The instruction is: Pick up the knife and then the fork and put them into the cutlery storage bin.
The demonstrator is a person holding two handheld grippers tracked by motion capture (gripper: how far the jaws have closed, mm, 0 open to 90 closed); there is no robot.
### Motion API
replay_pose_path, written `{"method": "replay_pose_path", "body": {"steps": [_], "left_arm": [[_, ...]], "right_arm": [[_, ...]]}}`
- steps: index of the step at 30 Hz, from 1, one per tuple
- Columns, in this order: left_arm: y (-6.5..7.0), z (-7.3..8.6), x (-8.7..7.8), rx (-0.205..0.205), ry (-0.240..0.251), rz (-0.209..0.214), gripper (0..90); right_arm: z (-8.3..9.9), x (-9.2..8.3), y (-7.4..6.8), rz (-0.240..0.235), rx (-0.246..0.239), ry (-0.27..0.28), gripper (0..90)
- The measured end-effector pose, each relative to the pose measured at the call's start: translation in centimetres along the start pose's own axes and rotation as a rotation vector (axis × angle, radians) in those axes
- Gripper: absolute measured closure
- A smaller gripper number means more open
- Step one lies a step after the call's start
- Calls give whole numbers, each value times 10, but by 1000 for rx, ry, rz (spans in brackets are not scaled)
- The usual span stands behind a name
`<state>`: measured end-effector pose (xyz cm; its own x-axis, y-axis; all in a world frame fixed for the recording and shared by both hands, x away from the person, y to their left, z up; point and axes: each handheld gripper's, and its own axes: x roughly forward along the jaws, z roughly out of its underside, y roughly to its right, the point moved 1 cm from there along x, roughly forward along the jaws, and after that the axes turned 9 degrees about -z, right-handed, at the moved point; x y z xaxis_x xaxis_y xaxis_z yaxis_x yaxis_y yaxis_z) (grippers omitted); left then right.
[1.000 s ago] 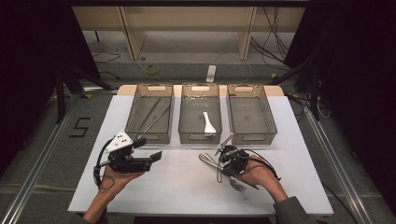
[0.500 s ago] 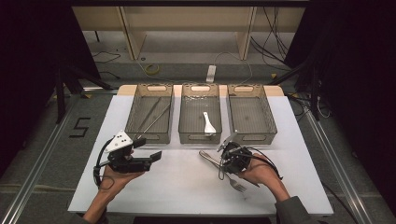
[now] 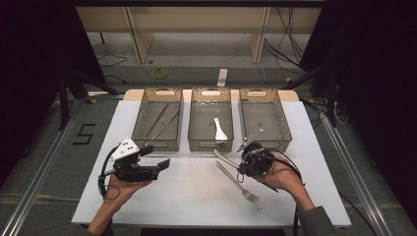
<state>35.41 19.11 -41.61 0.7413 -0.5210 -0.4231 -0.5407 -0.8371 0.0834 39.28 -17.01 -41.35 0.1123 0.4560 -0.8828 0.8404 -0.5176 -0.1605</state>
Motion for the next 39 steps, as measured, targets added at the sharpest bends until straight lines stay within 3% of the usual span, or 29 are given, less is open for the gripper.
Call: {"method": "replay_pose_path", "body": {"steps": [7,20,22,30,39], "left_arm": [[-1,0,0,-9,10,-6,175],[-2,-1,-2,-19,29,-6,175],[-2,-1,-2,-19,28,-6,175],[-2,-1,-2,-21,30,-5,175],[-2,-1,-2,-21,30,-6,175]], "right_arm": [[-10,-23,10,32,15,72,806],[-46,-51,70,123,116,142,806],[-51,-52,80,153,127,155,807],[-59,-51,119,184,225,146,807],[-60,-50,148,231,309,141,807]]}}
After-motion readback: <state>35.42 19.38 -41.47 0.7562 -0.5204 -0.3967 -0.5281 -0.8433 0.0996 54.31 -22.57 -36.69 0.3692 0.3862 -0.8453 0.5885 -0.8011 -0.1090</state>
